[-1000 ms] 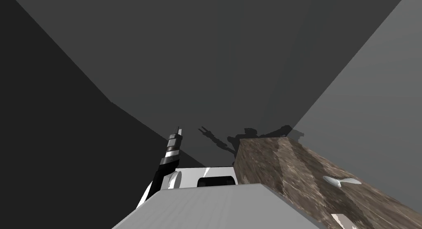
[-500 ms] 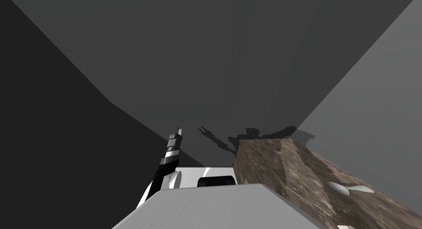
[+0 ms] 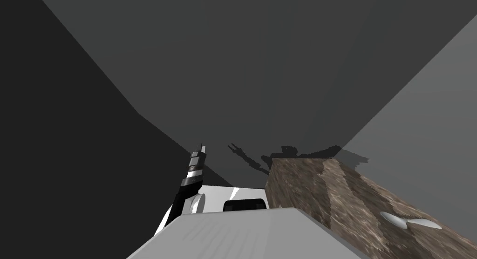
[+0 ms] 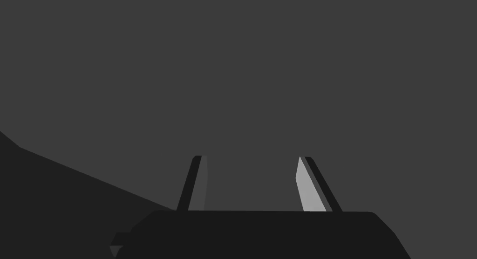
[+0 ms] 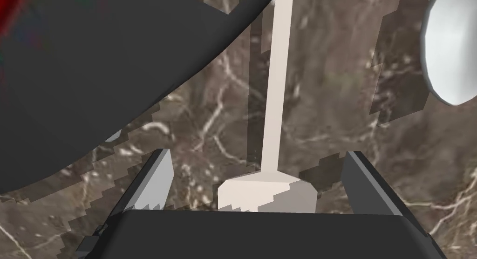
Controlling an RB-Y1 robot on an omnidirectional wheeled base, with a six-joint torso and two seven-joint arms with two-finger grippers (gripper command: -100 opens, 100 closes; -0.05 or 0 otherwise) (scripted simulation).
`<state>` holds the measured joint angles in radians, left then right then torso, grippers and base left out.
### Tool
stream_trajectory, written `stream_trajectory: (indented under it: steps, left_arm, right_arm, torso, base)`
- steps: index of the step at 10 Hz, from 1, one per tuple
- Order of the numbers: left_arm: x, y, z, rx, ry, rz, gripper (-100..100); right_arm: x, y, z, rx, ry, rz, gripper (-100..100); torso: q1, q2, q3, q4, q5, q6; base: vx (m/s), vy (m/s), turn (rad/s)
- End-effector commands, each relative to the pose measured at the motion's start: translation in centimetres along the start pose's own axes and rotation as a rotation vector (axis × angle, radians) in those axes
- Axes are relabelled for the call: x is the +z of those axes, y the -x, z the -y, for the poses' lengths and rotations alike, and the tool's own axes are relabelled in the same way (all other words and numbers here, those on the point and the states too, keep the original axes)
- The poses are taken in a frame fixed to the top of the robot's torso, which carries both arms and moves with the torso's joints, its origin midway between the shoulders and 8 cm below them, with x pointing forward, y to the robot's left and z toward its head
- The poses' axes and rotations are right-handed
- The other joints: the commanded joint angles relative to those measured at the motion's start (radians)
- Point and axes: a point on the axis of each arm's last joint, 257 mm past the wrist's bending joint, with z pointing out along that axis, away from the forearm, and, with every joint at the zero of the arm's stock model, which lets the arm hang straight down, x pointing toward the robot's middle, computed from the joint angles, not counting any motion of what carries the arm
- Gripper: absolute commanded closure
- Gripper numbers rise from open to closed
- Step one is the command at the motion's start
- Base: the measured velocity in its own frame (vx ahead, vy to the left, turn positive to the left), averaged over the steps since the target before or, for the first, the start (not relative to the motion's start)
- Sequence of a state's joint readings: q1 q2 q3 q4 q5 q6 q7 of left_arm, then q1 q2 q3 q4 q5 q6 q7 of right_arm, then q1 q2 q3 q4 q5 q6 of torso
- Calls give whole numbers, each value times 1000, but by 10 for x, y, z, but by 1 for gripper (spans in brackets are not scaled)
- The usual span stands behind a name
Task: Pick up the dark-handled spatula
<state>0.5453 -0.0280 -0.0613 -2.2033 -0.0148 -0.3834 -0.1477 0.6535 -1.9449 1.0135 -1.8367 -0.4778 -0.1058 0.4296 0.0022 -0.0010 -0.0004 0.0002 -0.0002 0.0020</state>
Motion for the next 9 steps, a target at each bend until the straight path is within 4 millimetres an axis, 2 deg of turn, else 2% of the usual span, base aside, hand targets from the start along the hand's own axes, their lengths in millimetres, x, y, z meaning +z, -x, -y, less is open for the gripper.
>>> stream_trajectory:
  steps: [1, 5, 6, 7, 9]
  left_arm:
    - [0, 0, 0, 0, 0, 0, 0]
    - [0, 0, 0, 0, 0, 0, 0]
    - [0, 0, 0, 0, 0, 0, 0]
    - [0, 0, 0, 0, 0, 0, 0]
    - [0, 0, 0, 0, 0, 0, 0]
  right_arm:
    - [0, 0, 0, 0, 0, 0, 100]
    - [0, 0, 0, 1, 1, 0, 100]
    - [0, 0, 0, 1, 1, 0, 0]
    - [-8, 5, 0, -16, -1, -1, 100]
    - [-18, 11, 1, -37, -3, -2, 100]
  torso:
    - [0, 0, 0, 0, 0, 0]
    - [-1, -2, -1, 0, -1, -1]
    - [-1, -2, -1, 0, -1, -1]
    - [-1, -2, -1, 0, -1, -1]
    - [0, -4, -2, -1, 0, 0]
  base:
    - [0, 0, 0]
    - [0, 0, 0]
    - [0, 0, 0]
    - [29, -3, -145]
    - [49, 3, -126]
